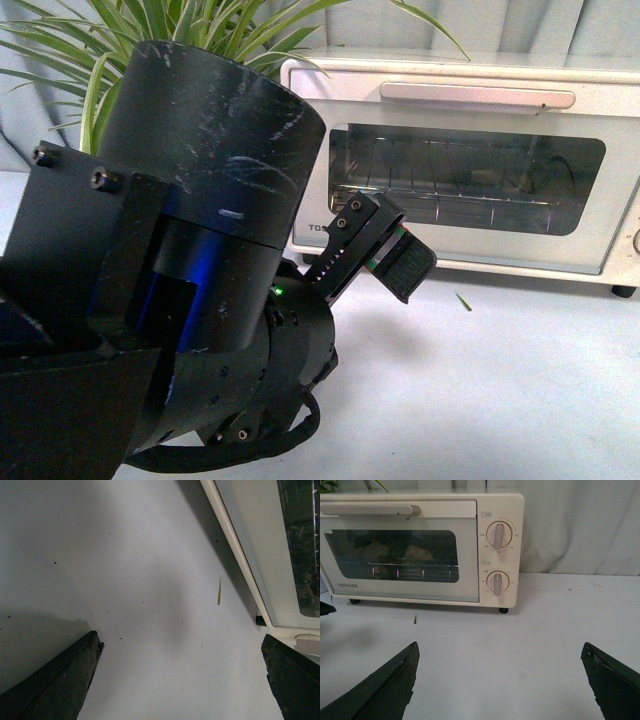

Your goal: Open oven

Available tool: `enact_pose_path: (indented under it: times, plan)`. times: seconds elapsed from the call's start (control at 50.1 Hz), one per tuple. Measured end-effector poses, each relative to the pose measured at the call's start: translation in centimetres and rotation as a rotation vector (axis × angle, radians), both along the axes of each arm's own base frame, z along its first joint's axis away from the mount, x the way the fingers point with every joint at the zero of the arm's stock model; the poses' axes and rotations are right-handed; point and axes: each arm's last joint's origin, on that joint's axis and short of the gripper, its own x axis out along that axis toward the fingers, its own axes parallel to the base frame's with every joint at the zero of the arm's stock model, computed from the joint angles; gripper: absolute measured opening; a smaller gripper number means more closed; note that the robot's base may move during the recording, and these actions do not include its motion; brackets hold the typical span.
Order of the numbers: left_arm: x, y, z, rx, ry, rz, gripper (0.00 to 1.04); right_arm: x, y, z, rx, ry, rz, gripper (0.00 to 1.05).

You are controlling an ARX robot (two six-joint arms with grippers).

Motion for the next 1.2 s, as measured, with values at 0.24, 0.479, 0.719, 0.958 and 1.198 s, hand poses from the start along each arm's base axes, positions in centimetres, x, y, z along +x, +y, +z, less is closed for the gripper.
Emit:
enact_pose_path:
  times: [0.24,0.479,0.719,0.958,1.198]
  plan:
    - [0.4,-0.7,-0.1,0.002,0.005,0.000,0.98,0.1,0.1,-0.2,0.060,0.059,0.045,0.95]
    - [0.6,-0.6,-0.2,-0.005,0.007,0.008,0.98,2.4,0.6,4.0,0.183,0.064,0.092,0.95]
    - [0.7,-0.3,-0.3,-0.016,0.010,0.013,0.98,9.7,2.7,10.3,0.153,0.078,0.084,0.95]
    - [0.9,0.6,-0.3,-0.047,0.019,0.053,0.98,16.4,5.0,12.2,0.167,0.183,0.028,0.95]
    - [1.3,1.5,-0.3,-0.070,0.024,0.101,0.98,19.7,6.5,12.5,0.198,0.255,0.010,0.95]
